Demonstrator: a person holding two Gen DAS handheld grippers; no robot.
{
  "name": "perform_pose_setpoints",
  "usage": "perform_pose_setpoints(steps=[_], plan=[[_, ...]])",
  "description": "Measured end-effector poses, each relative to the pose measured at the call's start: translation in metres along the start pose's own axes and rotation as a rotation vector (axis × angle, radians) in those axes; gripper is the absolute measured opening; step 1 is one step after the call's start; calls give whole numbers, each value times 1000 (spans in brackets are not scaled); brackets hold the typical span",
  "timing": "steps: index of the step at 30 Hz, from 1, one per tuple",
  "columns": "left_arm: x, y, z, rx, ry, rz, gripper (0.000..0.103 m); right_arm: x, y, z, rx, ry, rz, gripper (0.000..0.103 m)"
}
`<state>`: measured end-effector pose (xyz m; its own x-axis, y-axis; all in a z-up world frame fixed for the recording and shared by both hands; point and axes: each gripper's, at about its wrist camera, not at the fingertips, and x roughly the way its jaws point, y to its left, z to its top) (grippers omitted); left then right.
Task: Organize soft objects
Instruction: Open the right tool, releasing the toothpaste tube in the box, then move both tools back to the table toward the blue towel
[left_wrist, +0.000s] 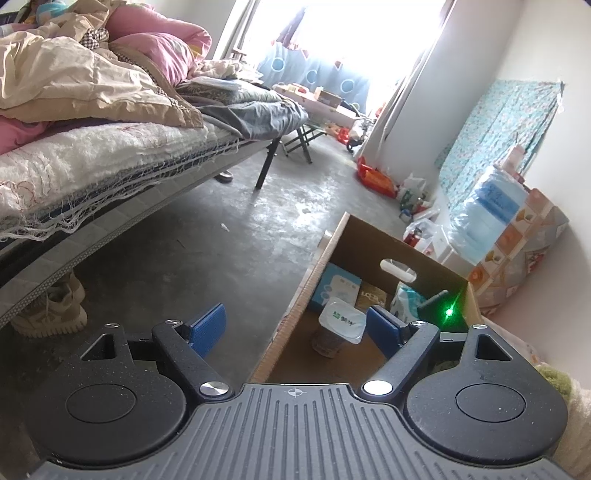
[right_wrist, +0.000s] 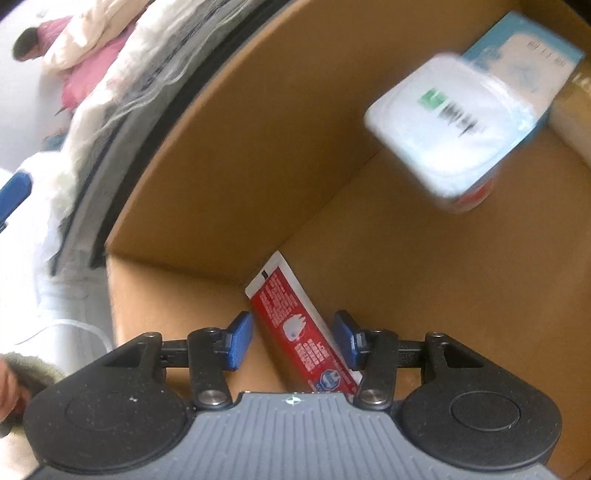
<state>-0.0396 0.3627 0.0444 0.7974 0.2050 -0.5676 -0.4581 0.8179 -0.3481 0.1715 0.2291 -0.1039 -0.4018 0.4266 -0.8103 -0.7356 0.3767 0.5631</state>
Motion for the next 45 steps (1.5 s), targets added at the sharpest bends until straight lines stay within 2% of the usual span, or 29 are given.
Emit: perform_pose_setpoints(steps=[2,6,9,14,20,24,29,36,41,45], plan=[[-2,-2,-1,3,2,5,84,1,0,-2,11,10,30,56],[-6,-4,-2,6,1,11,84,-4,9,2,-16,-40,-14,56],[-12,-7,-2,9,-7,13,84,-24,15,-4,-40,-113,-21,59],[-25,-19,-6,16,-25,-11,89,-77,29,-36,-64,-279,-18,65],[-36,-47,-22,54,-12,-61,100,-154,49,-118,-100,-532,-32,86],[-43,-79,-39,137,13,-95,103,-193,59,-190,-98,-710,-99,103],[-48,-120,-62,240,43,-146,103,-211,66,-279,-48,-893,-254,103],[-54,-180,-97,401,59,-220,103,-207,50,-390,154,-1101,-471,103],[-47,-237,-120,516,94,-296,103,-199,21,-443,338,-1194,-556,103],[-32,-289,-135,588,133,-335,103,-200,-3,-470,407,-1218,-598,103]])
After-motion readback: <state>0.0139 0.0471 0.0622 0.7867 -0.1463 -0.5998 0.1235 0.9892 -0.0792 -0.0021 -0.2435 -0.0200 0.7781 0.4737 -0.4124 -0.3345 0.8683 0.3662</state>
